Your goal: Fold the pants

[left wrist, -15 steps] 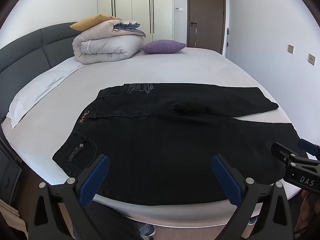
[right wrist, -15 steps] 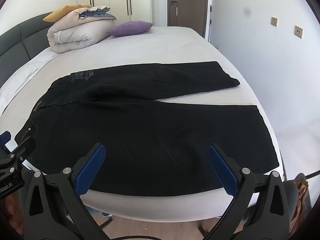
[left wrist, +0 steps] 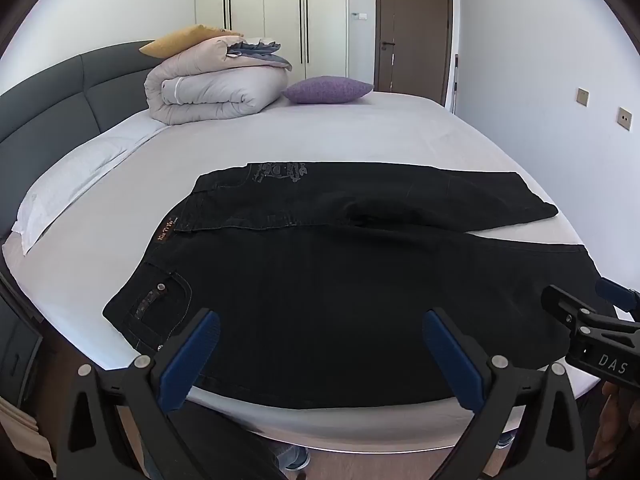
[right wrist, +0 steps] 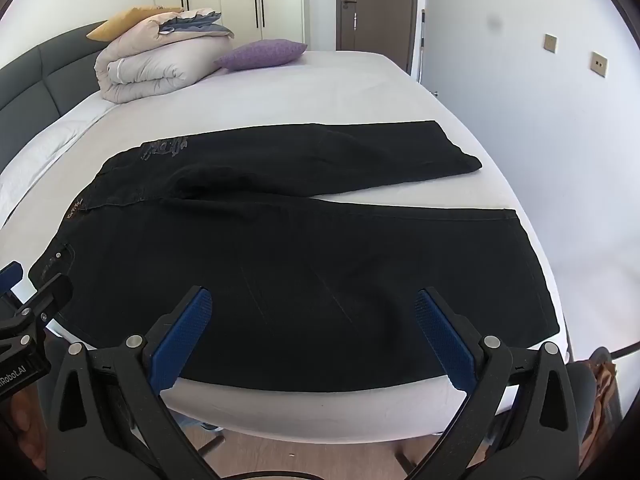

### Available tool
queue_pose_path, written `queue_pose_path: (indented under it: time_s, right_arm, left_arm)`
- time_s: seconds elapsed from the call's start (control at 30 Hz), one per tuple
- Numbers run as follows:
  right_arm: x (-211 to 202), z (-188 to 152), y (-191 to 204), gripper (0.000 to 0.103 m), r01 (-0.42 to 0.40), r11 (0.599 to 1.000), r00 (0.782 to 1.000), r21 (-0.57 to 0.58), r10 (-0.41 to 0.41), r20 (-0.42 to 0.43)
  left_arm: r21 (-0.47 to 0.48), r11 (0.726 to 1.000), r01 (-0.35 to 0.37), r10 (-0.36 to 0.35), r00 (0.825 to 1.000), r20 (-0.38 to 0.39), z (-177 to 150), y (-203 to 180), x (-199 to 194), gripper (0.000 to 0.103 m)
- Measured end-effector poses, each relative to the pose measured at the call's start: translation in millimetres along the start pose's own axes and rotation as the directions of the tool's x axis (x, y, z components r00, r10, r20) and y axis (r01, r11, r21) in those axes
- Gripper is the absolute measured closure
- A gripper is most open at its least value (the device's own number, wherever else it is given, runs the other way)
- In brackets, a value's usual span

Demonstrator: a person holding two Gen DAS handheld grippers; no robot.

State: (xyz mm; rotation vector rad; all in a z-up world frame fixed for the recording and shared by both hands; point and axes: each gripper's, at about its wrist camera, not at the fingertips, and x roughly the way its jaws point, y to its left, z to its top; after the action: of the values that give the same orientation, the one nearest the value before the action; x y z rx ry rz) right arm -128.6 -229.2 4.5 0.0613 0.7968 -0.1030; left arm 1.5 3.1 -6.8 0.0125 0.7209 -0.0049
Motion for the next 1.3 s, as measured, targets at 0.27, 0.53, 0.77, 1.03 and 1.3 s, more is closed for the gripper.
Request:
queue_pose_path:
  time_s: [0.27, 0.53, 0.77, 1.03, 1.3]
  right_arm:
    - [0, 1, 0, 0.0, 0.002, 1.0, 1.0, -0.001, -0.002, -0.003]
    - [0, 1, 3, 0.0, 0.0, 1.0, 1.0, -0.001, 0.0, -0.006]
    - [2, -1, 6, 0.0, -0.001, 1.0, 1.0, 0.0, 0.001, -0.008]
    - [9, -8, 9, 0.0, -0.001, 1.0, 1.0, 0.002, 0.001, -0.011]
    - [9, -7, 9, 0.0, -0.002, 1.0, 1.0, 0.004, 0.002, -0.012]
  left_arm:
    - [-0.001, 1.0, 0.002, -0.002, 1.0, -0.004, -1, -1, -2, 0.0]
    - [-0.002, 1.0, 0.003, -0.003, 1.0, -0.006, -1, 0, -2, 0.0]
    - [-0.003, 1.0, 0.004, -0.004, 1.0, -0.007, 0, 0, -2, 0.0]
    - [-0.004, 1.0, 0.005, -0.005, 1.0, -0.009, 0, 0, -2, 0.0]
    - [-0.004, 1.0, 0.005, -0.005, 1.0, -0.011, 1, -1, -2, 0.0]
